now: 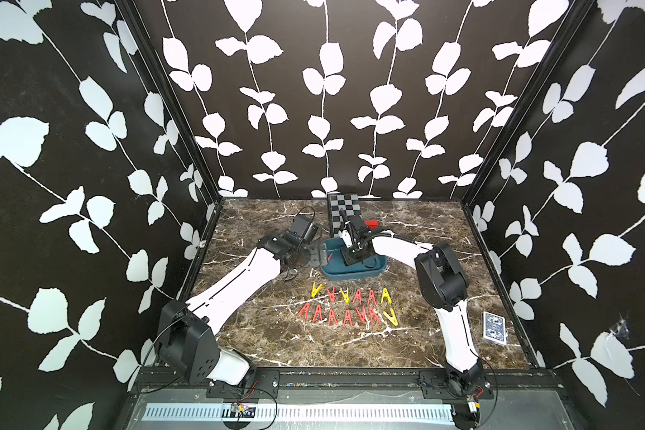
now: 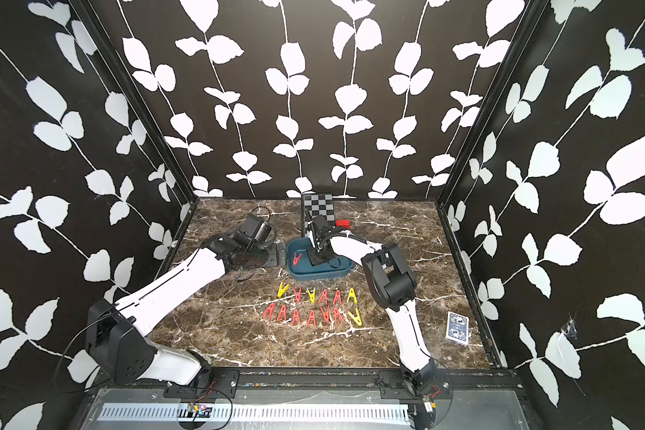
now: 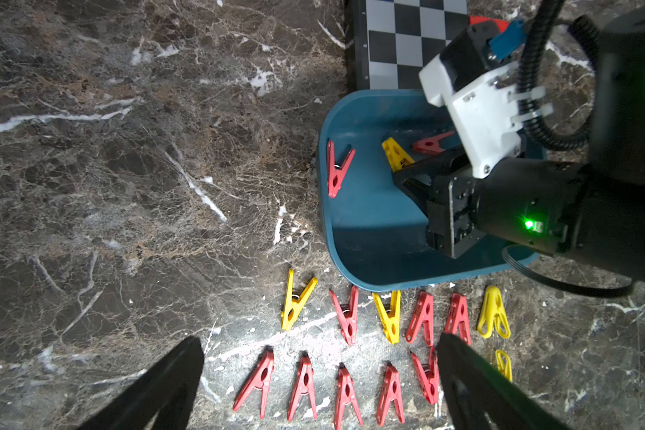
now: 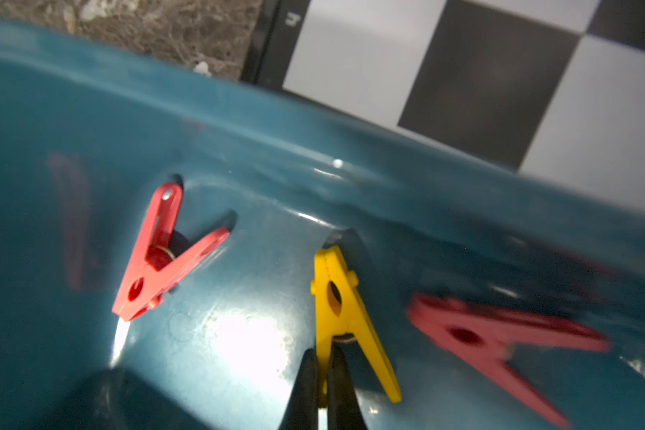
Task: Take the clothespins out of the storage box
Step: Pick up the clothespin from the storage box.
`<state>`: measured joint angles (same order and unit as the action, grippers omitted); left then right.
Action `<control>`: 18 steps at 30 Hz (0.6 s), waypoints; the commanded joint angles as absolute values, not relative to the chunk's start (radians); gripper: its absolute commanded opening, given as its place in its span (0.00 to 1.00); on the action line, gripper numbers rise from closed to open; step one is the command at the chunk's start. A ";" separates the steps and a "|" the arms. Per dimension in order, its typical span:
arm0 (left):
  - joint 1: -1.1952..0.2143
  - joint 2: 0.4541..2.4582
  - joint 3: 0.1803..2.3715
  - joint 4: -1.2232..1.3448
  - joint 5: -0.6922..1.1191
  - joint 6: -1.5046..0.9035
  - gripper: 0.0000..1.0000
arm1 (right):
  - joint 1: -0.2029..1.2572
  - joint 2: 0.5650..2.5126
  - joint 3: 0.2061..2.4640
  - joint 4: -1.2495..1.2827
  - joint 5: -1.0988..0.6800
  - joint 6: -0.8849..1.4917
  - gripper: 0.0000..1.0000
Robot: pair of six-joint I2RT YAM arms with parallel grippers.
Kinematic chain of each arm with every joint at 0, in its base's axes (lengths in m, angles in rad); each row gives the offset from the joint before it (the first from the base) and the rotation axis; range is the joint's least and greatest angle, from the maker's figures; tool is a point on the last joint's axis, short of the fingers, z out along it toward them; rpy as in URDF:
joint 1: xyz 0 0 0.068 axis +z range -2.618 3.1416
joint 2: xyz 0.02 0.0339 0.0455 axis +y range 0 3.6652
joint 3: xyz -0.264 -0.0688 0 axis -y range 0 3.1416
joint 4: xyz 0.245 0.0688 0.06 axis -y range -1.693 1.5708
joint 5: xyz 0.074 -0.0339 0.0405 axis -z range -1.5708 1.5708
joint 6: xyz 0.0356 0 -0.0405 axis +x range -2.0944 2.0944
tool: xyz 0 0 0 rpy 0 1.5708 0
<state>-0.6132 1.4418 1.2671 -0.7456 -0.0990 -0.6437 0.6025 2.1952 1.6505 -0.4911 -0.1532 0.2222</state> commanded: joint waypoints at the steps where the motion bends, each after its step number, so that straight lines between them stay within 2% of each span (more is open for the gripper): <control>1: -0.607 1.412 1.253 -0.722 -0.082 -0.641 0.99 | 0.613 2.159 1.661 -0.532 -0.152 0.212 0.00; 9: -0.604 1.435 1.259 -0.682 -0.046 -0.623 0.99 | 0.636 2.026 1.608 -0.535 -0.164 0.272 0.00; 18: -0.602 1.493 1.299 -0.641 0.038 -0.573 0.99 | 0.641 1.803 1.432 -0.494 -0.134 0.410 0.00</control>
<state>-0.6067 1.4792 1.2728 -0.6685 -0.0101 -0.6075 0.6361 1.8530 1.4807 -0.5030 -0.1585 0.3439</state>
